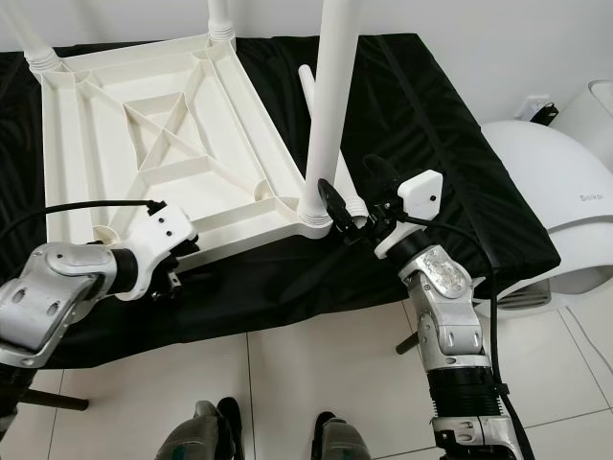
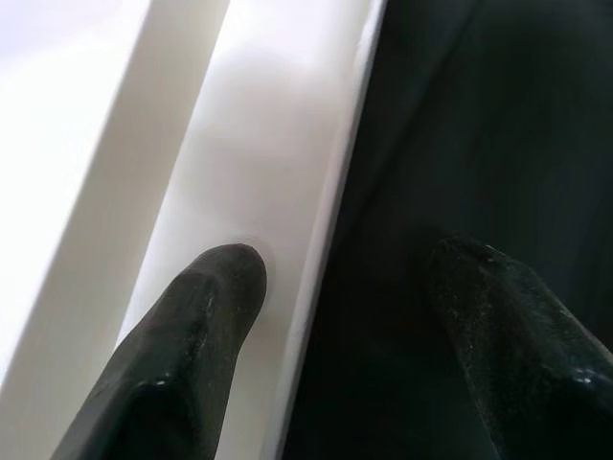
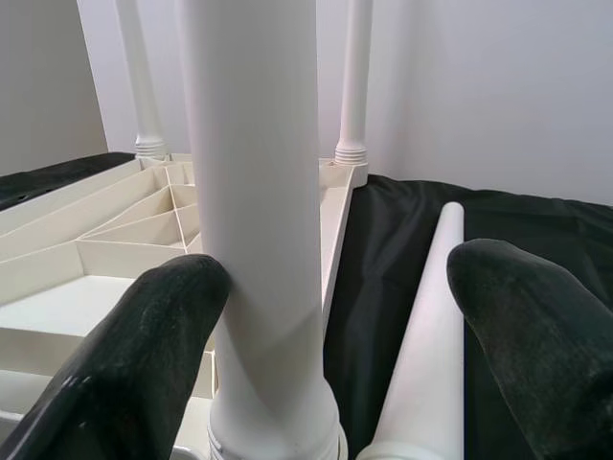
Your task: Building children table
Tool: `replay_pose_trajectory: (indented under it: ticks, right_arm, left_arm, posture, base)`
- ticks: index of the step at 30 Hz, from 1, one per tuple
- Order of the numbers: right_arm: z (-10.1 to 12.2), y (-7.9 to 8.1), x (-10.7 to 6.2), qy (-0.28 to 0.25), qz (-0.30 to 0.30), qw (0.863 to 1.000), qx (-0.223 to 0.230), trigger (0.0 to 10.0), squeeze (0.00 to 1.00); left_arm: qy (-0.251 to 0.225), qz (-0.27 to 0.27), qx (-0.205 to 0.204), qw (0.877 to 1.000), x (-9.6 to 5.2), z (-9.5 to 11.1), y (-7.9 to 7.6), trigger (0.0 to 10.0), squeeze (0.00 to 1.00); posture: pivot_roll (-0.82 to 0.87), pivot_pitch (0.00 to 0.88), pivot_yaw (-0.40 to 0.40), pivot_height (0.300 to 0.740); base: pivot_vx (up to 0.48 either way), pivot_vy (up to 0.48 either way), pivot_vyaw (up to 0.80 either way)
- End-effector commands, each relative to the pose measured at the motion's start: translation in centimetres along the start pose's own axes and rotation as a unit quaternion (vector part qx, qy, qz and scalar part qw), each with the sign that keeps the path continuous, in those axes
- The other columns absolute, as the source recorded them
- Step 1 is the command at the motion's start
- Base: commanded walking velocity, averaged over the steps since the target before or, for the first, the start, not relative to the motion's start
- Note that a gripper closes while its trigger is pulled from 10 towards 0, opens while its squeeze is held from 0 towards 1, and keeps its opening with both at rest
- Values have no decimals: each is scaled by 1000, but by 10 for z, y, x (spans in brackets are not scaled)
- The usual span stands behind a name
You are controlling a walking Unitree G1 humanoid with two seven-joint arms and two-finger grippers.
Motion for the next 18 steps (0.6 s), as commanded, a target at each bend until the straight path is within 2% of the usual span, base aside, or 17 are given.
replay_pose_trajectory:
  ticks: [1,4,5,6,7,11,18]
  right_arm:
    - [-1,-1,0,0,-4,1000,-3,10000,0]
    - [-4,-4,-1,6,-8,1000,-8,10000,0]
    - [-4,-5,-2,7,-9,1000,-9,10000,0]
    - [-4,-5,-2,7,-9,1000,-9,10000,0]
    - [-5,-6,-2,8,-9,1000,-10,10000,0]
    - [-6,-8,-1,11,-7,1000,-14,10000,0]
    - [-7,-12,1,15,-5,1000,-20,10000,0]
  left_arm:
    - [6,33,-4,999,-4,-4,6,10000,0]
    - [11,36,-6,999,-7,-6,7,10000,0]
    - [13,39,-5,999,-8,-7,7,4039,0]
    - [13,39,-5,999,-8,-7,7,4039,0]
    - [11,48,-8,999,-10,-6,10,0,0]
    - [5,61,-13,998,-12,-3,14,0,0]
    - [2,63,-14,998,-13,-1,13,0,0]
  posture:
    - [-9,215,2,740]
    - [-8,218,4,740]
    - [-8,218,4,740]
    - [-8,218,4,740]
    - [-8,219,2,740]
    - [-6,221,0,740]
    - [-6,223,-6,740]
  base:
    - [0,0,0]
    - [0,0,0]
    - [0,0,0]
    - [0,0,0]
    - [0,0,0]
    - [0,0,0]
    - [0,0,0]
Point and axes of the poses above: a point about 5 cm out from each wrist's last joint towards the gripper, its own x axis pointing out of the wrist towards the gripper, its own z axis along the axis of the wrist's last joint, y = z × x, the point moved 6 cm from there along x, pointing out of the wrist towards the gripper, and after that the axes turned 4 degrees about -x, right-handed, at the moved point
